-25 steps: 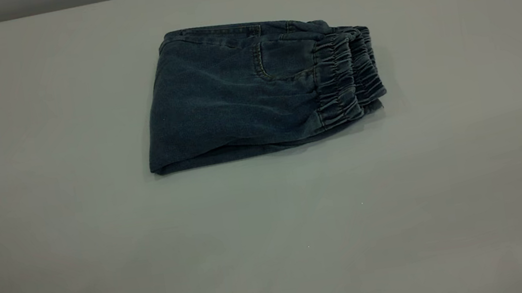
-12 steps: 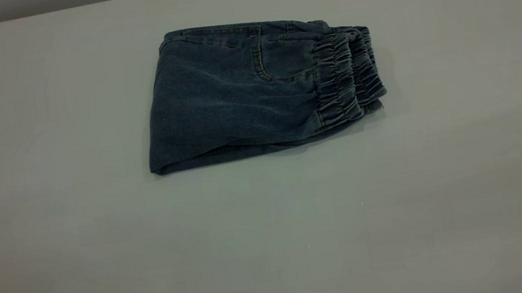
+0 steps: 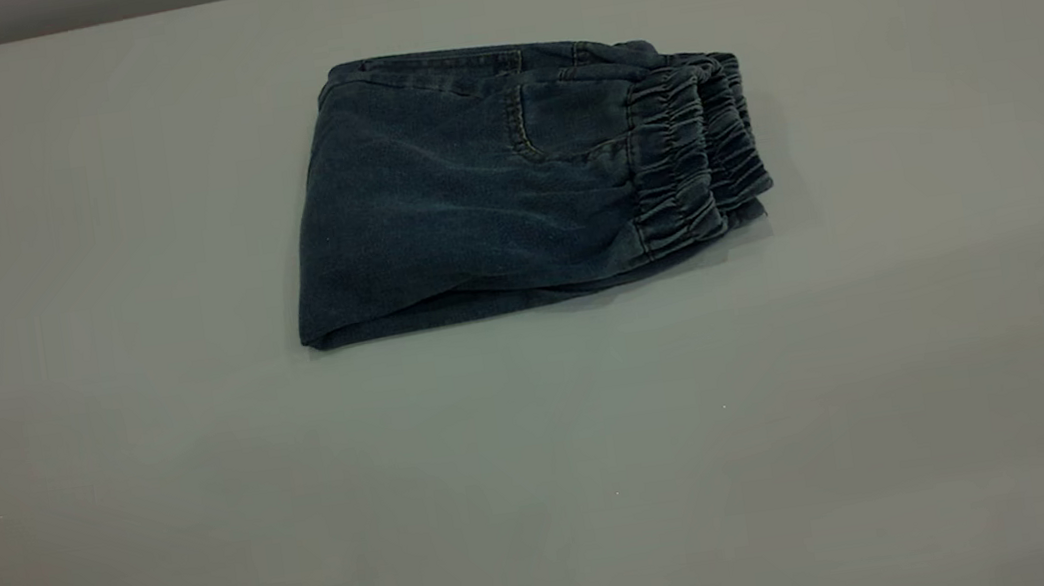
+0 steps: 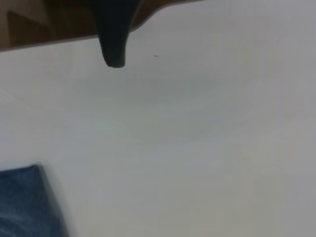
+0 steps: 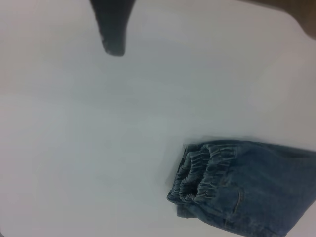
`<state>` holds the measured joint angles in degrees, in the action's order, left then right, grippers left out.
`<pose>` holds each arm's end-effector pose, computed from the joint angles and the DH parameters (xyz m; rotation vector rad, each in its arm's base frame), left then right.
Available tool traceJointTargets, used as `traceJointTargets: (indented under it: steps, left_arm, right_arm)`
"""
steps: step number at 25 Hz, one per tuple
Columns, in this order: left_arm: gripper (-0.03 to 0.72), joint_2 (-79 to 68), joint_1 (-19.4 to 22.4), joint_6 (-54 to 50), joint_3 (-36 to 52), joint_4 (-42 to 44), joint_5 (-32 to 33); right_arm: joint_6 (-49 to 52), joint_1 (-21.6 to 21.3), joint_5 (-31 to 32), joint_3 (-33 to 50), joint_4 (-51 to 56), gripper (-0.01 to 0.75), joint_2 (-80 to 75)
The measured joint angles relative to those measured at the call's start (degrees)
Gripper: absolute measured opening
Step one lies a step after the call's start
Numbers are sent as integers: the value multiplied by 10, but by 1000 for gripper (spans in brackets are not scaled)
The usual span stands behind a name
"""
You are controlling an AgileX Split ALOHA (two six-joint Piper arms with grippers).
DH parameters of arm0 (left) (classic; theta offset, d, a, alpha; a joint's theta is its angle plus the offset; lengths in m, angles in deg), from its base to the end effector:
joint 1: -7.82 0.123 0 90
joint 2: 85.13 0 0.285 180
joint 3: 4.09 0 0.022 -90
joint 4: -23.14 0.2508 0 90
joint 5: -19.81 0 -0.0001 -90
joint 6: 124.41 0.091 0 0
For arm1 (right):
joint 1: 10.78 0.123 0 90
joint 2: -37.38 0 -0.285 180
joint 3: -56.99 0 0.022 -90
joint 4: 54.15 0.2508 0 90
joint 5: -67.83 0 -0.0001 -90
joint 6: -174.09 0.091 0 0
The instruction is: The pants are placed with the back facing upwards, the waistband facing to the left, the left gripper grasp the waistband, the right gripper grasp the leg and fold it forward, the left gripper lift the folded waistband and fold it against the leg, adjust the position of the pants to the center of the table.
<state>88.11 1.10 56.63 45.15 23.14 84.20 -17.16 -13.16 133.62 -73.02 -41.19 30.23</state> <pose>-0.0089 0.0010 0.2689 0.1422 2.0969 -0.0597 -0.0081 0.0190 0.2653 -0.1850 2.1173 0.1349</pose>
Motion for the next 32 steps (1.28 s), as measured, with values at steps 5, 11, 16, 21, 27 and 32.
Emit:
traceJointTargets:
  steps: [5,11,16,21,27,32]
  left_arm:
    - [510,0,0,0,0,0,1]
    - [510,0,0,0,0,0,2]
    - [510,0,0,0,0,0,2]
    - [510,0,0,0,0,0,2]
    - [510,0,0,0,0,0,2]
    - [510,0,0,0,0,0,2]
  right_arm:
    - [0,0,0,0,0,431,0]
    - [1,0,0,0,-1,431,0]
    - [47,0,0,0,-31,431,0]
    - [120,0,-3,0,-83,431,0]
    - [139,0,-4,0,-94,431,0]
    - [141,0,-4,0,-94,431,0]
